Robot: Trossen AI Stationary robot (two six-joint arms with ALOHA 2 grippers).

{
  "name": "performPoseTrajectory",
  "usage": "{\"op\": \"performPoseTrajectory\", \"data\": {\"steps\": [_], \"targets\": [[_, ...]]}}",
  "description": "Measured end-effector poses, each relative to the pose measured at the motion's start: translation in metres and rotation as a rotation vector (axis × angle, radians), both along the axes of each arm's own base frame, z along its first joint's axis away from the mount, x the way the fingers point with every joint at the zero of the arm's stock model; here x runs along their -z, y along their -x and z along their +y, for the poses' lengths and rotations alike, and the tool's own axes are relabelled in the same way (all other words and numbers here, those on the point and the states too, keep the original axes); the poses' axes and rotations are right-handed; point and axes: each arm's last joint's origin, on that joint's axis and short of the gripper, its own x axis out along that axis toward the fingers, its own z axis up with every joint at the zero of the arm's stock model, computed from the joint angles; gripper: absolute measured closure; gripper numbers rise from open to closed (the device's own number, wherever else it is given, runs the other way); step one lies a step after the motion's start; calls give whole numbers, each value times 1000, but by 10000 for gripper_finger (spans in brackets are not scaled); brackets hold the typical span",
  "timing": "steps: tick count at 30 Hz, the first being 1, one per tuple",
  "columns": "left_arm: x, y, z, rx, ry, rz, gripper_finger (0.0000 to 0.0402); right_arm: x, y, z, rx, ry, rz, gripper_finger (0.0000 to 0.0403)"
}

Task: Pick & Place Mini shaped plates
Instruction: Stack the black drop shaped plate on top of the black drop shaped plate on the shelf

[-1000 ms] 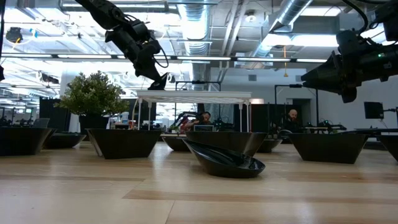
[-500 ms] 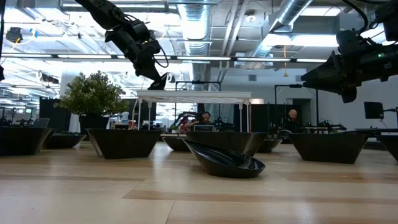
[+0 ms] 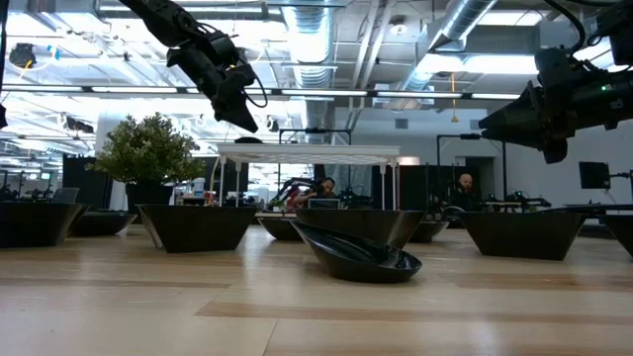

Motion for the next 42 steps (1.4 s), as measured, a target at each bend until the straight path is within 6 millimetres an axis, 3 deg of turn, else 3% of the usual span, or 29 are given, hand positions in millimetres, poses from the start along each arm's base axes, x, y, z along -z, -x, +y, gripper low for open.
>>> {"op": "performPoseTrajectory", "data": {"steps": [22, 29, 42], "targets": [[-1, 2, 1, -41, -18, 24, 345, 0, 0, 0, 0, 0, 0, 284], [15, 6, -4, -40, 27, 58, 345, 0, 0, 0, 0, 0, 0, 284], [15, 7, -4, -68, 19, 75, 346, 0, 0, 0, 0, 0, 0, 284]]}}
